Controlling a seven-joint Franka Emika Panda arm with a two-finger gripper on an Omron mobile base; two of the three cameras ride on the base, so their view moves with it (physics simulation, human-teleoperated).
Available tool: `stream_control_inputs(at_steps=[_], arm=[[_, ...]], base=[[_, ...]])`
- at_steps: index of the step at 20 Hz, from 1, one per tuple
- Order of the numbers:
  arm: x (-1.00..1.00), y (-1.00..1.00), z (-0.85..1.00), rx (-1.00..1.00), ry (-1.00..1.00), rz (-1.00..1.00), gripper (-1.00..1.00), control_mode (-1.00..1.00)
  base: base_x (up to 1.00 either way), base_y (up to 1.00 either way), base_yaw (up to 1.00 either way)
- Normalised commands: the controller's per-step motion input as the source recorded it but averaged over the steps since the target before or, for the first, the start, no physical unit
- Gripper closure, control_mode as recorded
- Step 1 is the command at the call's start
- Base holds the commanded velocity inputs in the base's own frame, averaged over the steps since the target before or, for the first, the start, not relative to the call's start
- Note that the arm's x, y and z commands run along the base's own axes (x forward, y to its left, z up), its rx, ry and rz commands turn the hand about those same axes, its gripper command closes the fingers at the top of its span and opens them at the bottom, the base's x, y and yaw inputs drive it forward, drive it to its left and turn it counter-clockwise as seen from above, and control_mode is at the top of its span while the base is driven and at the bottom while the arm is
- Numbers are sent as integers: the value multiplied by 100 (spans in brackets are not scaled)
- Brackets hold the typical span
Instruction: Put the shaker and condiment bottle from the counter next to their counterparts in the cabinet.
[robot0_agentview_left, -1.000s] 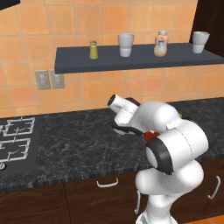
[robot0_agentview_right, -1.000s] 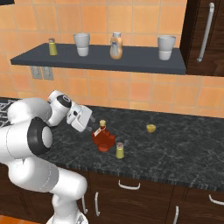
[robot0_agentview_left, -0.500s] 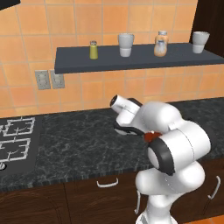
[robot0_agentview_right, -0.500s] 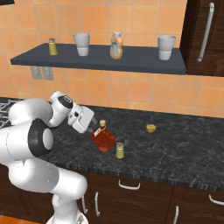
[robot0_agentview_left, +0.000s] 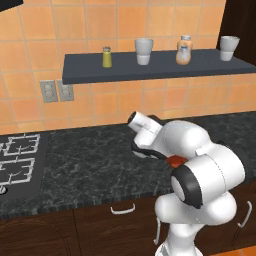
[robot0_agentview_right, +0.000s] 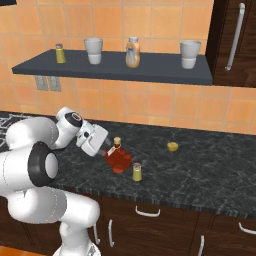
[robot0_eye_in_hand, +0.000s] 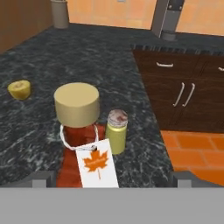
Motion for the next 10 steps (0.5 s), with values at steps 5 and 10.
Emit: stream_control_inputs(at_steps=[5, 10], arm=[[28, -10, -16, -4, 0, 3, -100, -100], [17, -10, -18, -4, 1, 2, -100, -100]], base=[[0, 0, 0], [0, 0, 0]])
